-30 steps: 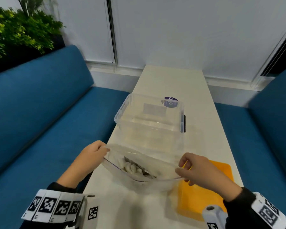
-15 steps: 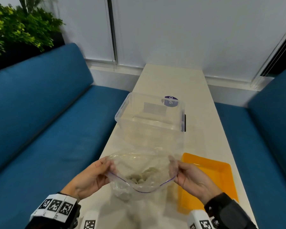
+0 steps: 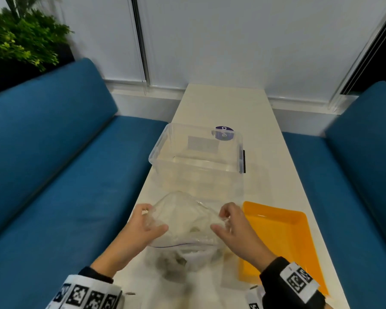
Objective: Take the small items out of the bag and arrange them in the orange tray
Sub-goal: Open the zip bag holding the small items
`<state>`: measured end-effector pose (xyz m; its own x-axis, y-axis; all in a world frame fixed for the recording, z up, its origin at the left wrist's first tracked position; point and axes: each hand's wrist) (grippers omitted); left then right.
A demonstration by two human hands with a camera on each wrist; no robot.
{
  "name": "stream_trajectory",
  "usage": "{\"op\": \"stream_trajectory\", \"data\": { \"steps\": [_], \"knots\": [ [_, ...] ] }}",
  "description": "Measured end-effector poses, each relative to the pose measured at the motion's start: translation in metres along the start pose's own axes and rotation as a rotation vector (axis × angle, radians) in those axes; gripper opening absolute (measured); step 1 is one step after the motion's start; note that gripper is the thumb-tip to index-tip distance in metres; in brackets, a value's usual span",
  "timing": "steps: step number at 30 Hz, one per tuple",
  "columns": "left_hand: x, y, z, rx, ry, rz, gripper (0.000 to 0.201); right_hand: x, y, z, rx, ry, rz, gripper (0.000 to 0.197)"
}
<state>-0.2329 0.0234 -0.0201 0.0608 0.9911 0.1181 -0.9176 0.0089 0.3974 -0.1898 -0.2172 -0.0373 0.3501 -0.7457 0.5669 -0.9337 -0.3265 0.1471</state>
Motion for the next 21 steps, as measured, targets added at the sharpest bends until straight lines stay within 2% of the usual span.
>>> {"op": "stream_trajectory", "data": {
  "steps": [3, 6, 8, 10, 11, 13, 15, 16, 18, 21],
  "knots": [
    [-0.012, 0.002, 0.003, -0.207, -0.487, 0.330, 0.038, -0.007, -0.004, 0.002, 0.057, 0.101, 0.091, 0.008],
    [-0.007, -0.003, -0.009, -0.428, -0.947, 0.455, 0.024, -0.004, -0.011, 0.010, -0.018, 0.113, 0.092, 0.015],
    [0.002, -0.004, -0.019, -0.448, -1.032, 0.500, 0.017, 0.000, -0.013, 0.014, -0.082, -0.014, 0.082, 0.022],
    [0.007, -0.002, -0.026, -0.404, -1.033, 0.514, 0.007, 0.004, -0.012, 0.015, -0.207, -0.357, 0.013, 0.026],
    [0.009, -0.002, -0.030, -0.351, -0.992, 0.506, 0.004, 0.004, -0.011, 0.015, -0.285, -0.576, -0.044, 0.025],
    [0.009, -0.003, -0.035, -0.218, -0.864, 0.419, 0.016, 0.007, -0.011, 0.012, -0.424, -1.025, -0.134, 0.021],
    [0.010, -0.006, -0.036, -0.121, -0.701, 0.320, 0.021, 0.009, -0.012, 0.009, -0.515, -1.344, -0.167, 0.019],
    [0.012, -0.007, -0.035, -0.075, -0.575, 0.267, 0.021, 0.009, -0.013, 0.009, -0.550, -1.428, -0.162, 0.023],
    [0.013, -0.010, -0.033, 0.026, -0.173, 0.171, 0.021, 0.007, -0.016, 0.011, -0.610, -1.513, -0.142, 0.025],
    [0.013, -0.012, -0.031, 0.190, 0.405, 0.075, 0.018, 0.000, -0.018, 0.017, -0.665, -1.589, -0.140, 0.018]
  ]
}}
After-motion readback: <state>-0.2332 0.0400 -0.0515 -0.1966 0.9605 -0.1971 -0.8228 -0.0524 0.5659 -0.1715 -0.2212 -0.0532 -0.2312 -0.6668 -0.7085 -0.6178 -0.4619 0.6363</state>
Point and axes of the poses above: each hand's wrist, its own y-axis away from the middle knuckle, its own x-axis out of the back of the hand, z = x × y, and after that the axes turned 5 degrees about -z, right-handed
